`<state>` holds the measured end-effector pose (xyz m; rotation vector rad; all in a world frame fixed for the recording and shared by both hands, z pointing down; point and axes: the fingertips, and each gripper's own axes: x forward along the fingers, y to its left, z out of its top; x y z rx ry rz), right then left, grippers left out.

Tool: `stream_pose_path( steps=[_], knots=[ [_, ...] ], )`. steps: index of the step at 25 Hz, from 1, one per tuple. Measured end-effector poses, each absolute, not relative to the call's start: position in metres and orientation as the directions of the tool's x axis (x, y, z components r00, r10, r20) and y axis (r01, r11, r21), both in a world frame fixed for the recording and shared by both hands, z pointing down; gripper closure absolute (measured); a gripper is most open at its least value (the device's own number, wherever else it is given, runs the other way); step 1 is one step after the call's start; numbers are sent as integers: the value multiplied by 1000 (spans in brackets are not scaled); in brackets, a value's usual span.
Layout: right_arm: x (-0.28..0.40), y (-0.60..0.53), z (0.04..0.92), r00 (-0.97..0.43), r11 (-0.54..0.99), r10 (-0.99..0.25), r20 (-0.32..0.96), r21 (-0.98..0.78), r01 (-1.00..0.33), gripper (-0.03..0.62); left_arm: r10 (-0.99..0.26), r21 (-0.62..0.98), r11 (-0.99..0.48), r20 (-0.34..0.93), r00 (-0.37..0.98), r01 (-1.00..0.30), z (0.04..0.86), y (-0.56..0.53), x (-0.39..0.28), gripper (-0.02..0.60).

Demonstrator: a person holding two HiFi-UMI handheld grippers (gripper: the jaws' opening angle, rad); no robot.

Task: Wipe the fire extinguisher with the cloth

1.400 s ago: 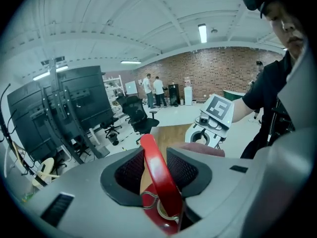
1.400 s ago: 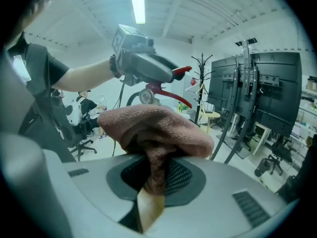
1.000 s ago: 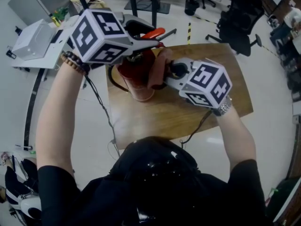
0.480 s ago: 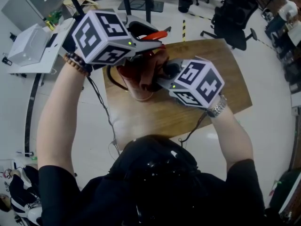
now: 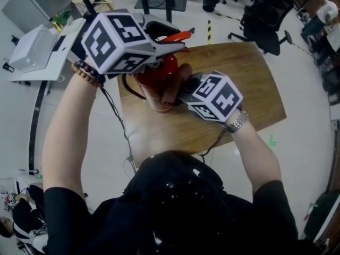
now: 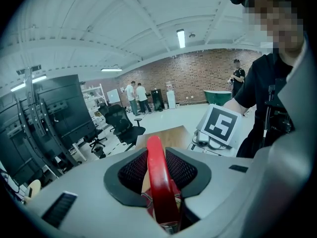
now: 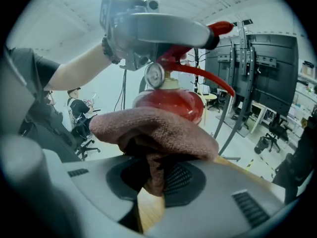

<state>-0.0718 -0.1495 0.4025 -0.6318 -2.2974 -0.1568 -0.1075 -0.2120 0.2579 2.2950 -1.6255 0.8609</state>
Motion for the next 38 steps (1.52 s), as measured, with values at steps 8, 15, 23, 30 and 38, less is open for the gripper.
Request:
stream_pose_path(
  steps=[8,15,23,30,38],
  knots=[
    [-74,-146,430,-595,877,376,710,-66,476,516,-810,-179,-349,552,200,-920,254,-209,-109,469],
    [-73,-146,467,-557,872,388,734,-98,479,516,-814,-180,-322,553,176,-929,253,-204,-111,469],
    [-73,-148,503,-530,872,399,748,-131,471,516,-810,-171,-295,567,150,-940,257,-202,-113,469],
    [-71,-147,538,-517,876,405,754,-159,455,516,-802,-178,-277,584,125,-944,263,-204,-113,469],
    [-72,-145,571,-501,879,399,768,-166,446,516,-797,-185,-264,595,106,-947,263,-206,-113,469]
  ],
)
